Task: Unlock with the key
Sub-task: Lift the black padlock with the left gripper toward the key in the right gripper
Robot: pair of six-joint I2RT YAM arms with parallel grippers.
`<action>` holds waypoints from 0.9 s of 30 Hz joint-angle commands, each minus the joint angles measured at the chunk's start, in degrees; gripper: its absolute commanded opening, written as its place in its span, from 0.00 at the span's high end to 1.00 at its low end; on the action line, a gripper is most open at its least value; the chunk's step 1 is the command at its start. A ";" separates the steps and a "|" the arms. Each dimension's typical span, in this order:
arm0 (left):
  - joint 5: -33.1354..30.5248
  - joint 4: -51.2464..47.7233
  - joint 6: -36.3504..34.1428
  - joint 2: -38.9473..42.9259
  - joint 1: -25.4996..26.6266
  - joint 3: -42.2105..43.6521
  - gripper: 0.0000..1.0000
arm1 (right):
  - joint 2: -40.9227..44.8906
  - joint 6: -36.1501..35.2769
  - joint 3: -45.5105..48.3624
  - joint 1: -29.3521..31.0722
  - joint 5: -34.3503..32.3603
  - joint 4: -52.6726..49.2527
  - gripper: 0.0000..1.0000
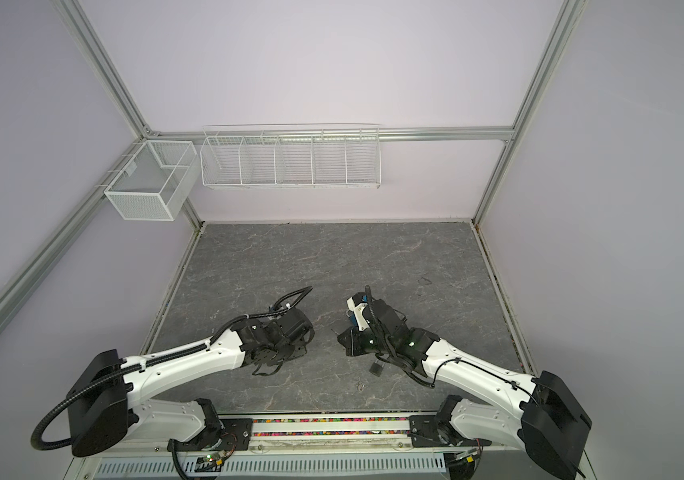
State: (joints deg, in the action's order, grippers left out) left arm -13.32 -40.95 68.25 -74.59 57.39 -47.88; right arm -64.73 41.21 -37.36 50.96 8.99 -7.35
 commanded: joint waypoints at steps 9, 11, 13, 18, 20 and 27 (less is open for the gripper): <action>-4.52 18.65 21.35 14.87 -0.34 9.35 1.00 | -2.69 8.50 -3.49 11.39 -14.77 4.23 0.94; -5.19 18.44 22.33 15.69 -0.34 9.10 1.00 | -3.78 9.67 -3.17 12.12 -14.98 7.17 0.94; -5.84 17.66 23.46 16.27 -0.34 8.68 1.00 | -5.10 10.59 -3.39 12.75 -14.95 9.13 0.93; -7.03 18.39 24.35 17.93 -0.43 9.44 1.00 | -8.92 11.51 -5.51 13.90 -17.02 9.54 0.94; -7.04 18.08 24.67 18.31 -0.56 9.58 1.00 | -9.99 11.86 -5.61 14.30 -17.25 11.37 0.94; -5.75 19.29 25.84 19.14 -1.31 10.96 1.00 | -13.15 11.26 -7.28 15.33 -16.86 13.07 0.94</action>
State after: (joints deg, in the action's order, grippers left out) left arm -18.04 -22.50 91.94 -56.42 56.51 -37.36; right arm -77.14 51.24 -43.33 65.78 -6.90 3.38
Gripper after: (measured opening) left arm 0.294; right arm 0.066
